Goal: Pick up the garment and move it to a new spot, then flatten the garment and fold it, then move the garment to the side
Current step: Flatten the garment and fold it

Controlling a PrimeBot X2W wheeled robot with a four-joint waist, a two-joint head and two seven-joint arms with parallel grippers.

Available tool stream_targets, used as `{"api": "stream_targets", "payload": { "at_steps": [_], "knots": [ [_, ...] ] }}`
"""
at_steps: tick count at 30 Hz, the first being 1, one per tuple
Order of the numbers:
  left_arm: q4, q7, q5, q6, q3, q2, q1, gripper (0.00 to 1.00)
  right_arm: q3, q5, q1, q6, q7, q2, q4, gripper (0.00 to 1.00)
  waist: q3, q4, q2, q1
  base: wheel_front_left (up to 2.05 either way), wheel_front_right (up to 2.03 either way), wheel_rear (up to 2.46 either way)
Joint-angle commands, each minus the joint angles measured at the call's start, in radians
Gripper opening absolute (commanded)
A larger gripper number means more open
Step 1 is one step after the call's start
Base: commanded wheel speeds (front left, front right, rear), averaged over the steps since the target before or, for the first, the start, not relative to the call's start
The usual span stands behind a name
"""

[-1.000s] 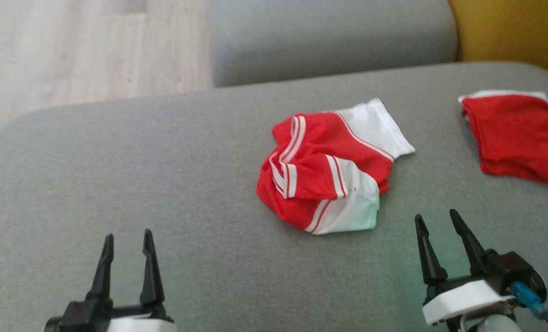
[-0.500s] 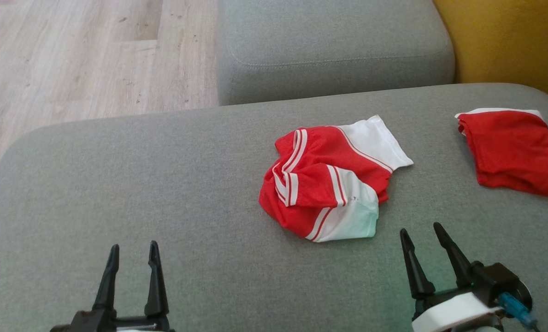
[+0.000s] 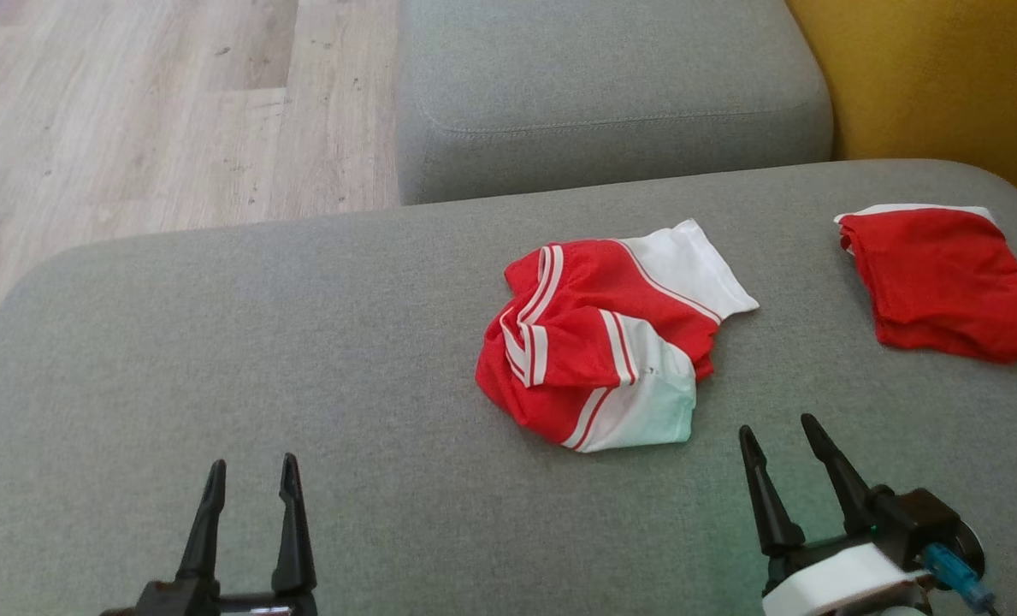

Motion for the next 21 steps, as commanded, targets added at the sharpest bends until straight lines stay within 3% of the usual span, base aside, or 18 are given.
{"api": "stream_targets", "payload": {
  "at_steps": [1, 13, 21],
  "knots": [
    [-0.028, -0.009, 0.007, -0.005, 0.026, -0.003, -0.031, 1.0, 0.021, 0.007, -0.022, 0.007, -0.004, -0.009, -0.03, 1.0, -0.001, -0.001, -0.0001, 0.0, 0.0, 0.0, 0.0],
    [-0.017, -0.01, 0.001, -0.009, 0.009, -0.003, -0.033, 1.0, 0.029, 0.005, -0.025, 0.007, -0.004, -0.006, -0.032, 1.0, 0.001, -0.02, -0.0001, 0.0, 0.0, 0.0, 0.0],
    [0.049, -0.01, -0.032, -0.023, -0.135, -0.003, -0.151, 1.0, 0.055, 0.007, -0.054, 0.007, -0.004, -0.009, -0.053, 1.0, 0.058, -0.095, -0.0001, 0.0, 0.0, 0.0, 0.0]
  ]
}}
